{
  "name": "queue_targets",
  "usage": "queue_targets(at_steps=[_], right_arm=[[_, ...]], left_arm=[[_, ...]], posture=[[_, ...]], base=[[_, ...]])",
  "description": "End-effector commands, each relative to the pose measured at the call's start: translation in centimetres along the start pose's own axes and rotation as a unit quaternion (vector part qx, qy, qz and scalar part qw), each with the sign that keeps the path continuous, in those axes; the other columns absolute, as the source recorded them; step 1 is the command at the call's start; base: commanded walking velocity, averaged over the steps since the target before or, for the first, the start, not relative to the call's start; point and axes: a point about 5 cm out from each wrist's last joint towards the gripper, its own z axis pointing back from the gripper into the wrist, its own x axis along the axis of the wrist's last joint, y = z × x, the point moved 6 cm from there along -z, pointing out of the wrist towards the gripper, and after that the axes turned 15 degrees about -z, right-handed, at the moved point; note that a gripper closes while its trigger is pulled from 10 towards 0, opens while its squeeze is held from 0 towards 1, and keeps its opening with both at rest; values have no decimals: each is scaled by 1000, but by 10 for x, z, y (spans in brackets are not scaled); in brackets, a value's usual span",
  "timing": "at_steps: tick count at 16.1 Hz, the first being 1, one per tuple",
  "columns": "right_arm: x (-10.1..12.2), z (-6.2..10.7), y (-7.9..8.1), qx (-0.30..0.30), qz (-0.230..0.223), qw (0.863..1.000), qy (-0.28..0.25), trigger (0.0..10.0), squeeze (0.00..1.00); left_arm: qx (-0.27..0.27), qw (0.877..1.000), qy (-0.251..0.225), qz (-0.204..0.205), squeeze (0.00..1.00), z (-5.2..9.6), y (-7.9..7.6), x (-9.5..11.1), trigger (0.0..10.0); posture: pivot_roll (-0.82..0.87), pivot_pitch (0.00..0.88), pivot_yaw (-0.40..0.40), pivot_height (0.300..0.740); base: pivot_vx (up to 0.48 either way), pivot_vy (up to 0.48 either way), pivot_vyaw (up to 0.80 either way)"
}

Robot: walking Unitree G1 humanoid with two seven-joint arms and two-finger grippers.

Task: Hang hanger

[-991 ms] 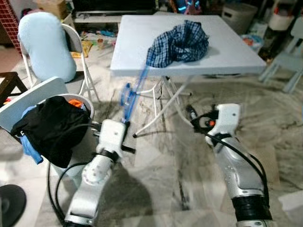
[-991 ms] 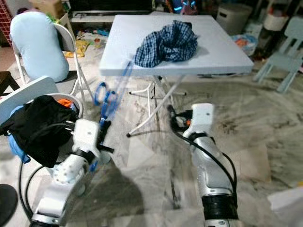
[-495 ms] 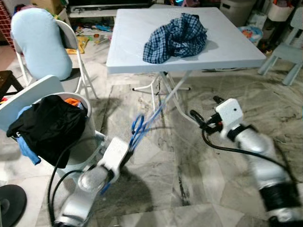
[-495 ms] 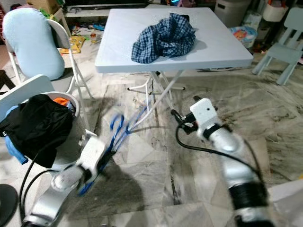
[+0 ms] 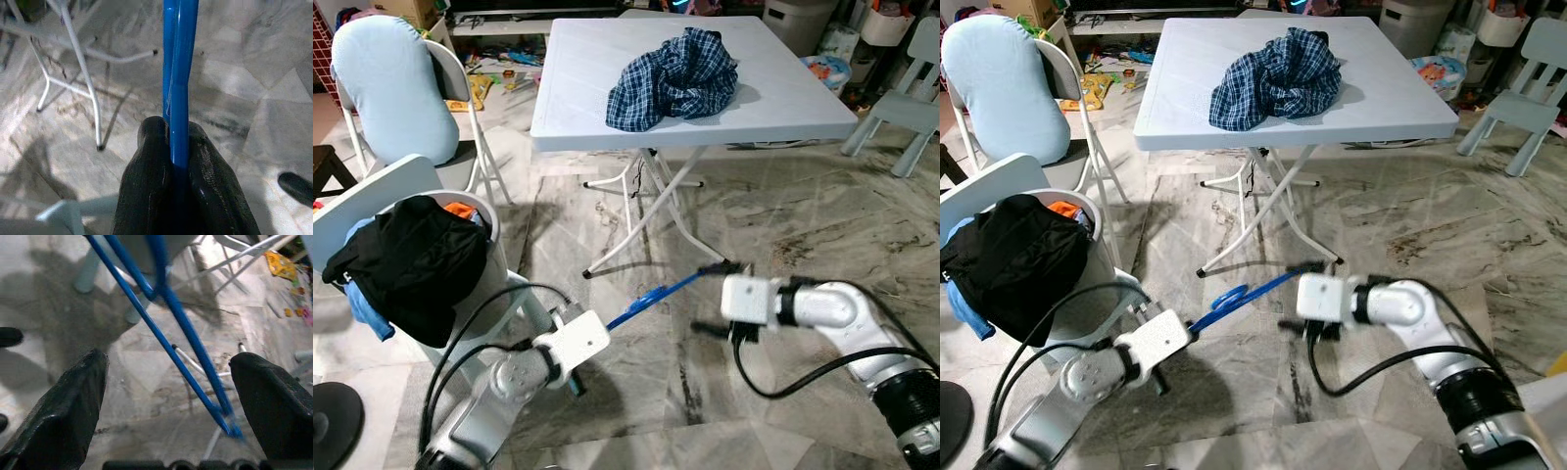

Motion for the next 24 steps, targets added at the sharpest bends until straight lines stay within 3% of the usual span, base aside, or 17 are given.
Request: queue_targets(at_steps=[1,4,7,9,16,24], right_arm=[[3,-5,6,26,19,999,3,10000,0],[8,-20,12,26,52,998,-3,10000,0],[9,-25,14,32,57,998,-7,9608,0],[6,-25,15,35,58,998,0,0,0],[-25,-25,6,57,127,985,101,0,0],[-33,-30,-4,44,137,981,129,0,0]], left_arm=[[-15,1000,-8,-24,0,-2,-5,5,10000],[-42,998,-27,-39,0,-6,-18,15,10000],[-45,997,-34,-43,0,-10,-20,19,10000],[-55,997,-37,-46,0,-11,-22,21,10000],[-66,995,-40,-64,0,-11,-25,22,10000],[-69,994,-43,-75,0,-11,-24,25,10000]], posture=[[11,100,-36,740],[5,102,-31,740],[1,101,-31,740],[1,102,-32,740],[1,99,-31,740],[7,95,-30,740]], base=[[0,0,0],[0,0,0],[0,0,0],[0,0,0],[0,0,0],[0,0,0]])
